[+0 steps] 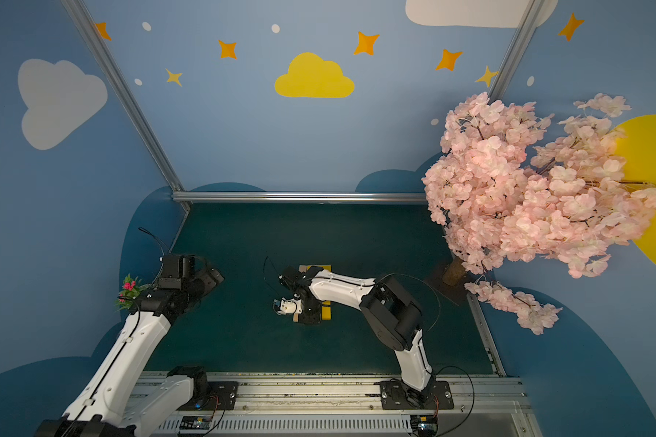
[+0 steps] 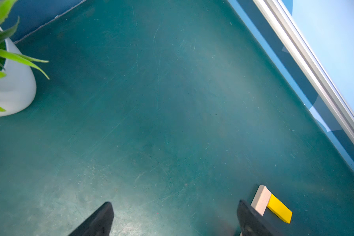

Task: Assemble the number 6 with building blocks
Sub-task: Assemble the building block at the center of the board.

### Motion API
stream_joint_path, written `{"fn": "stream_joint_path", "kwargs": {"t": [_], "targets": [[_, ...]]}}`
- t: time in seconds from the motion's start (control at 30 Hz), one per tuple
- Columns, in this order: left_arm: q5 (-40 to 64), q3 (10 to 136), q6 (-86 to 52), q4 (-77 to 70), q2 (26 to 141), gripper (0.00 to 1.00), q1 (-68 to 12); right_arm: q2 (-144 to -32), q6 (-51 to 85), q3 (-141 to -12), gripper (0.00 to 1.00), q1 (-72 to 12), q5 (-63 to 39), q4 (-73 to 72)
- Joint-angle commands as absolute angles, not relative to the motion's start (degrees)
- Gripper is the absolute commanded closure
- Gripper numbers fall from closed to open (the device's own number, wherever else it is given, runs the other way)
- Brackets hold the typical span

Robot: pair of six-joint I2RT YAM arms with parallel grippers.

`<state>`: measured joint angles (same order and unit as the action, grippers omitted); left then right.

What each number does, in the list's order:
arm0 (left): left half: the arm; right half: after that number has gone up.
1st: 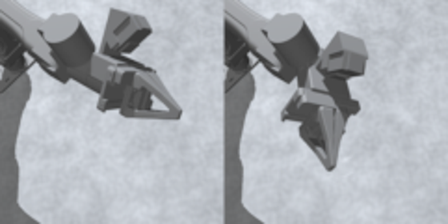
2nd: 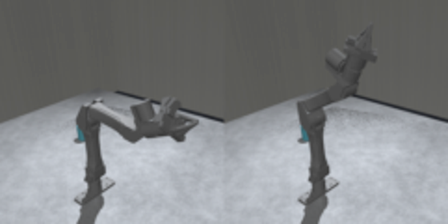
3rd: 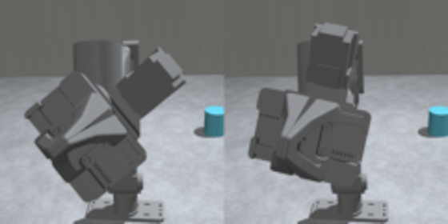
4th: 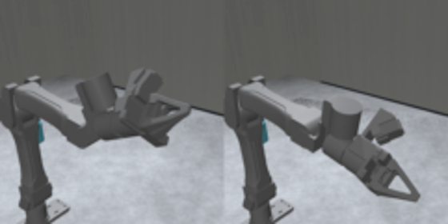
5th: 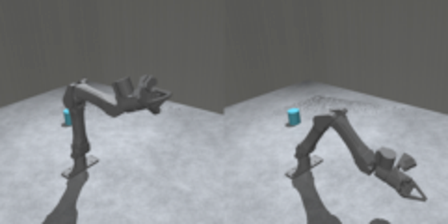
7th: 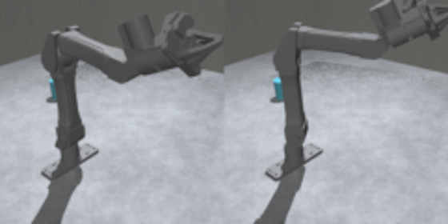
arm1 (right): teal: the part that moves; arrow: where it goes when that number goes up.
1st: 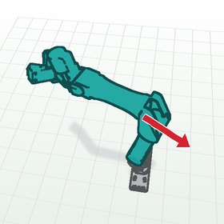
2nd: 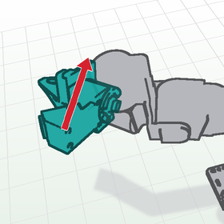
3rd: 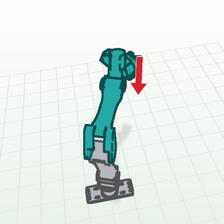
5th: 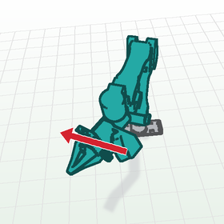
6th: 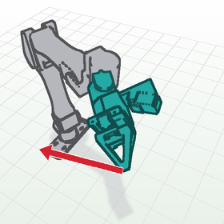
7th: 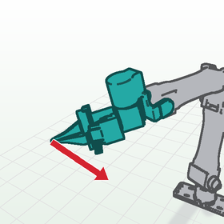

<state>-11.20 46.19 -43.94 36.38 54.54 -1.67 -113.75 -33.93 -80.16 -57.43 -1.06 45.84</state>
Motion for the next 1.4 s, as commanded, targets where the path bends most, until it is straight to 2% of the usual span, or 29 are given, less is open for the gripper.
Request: {"fn": "stream_joint_path", "kwargs": {"t": [0.0, 0.9, 1.1, 1.37], "targets": [[-11.76, 45.75, -43.9, 36.12, 54.32, 0.05, -1.85, -114.43, -34.46, -79.48, 1.0, -57.13, -1.33, 45.61], [-11.6, 44.64, -43.97, 35.6, 53.16, 0.04, -1.81, -116.51, -34.27, -80.09, 1.0, -56.7, 1.05, 45.24], [-11.75, 43.62, -44.18, 35.74, 51.82, 0.04, -1.65, -116.37, -34.19, -79.8, 0.92, -56.63, 1.91, 45.09], [-11.69, 43.09, -44.12, 36.03, 50.89, 0.04, -1.49, -116.37, -33.76, -79.67, 0.89, -56.64, 2.99, 45.09]]}}
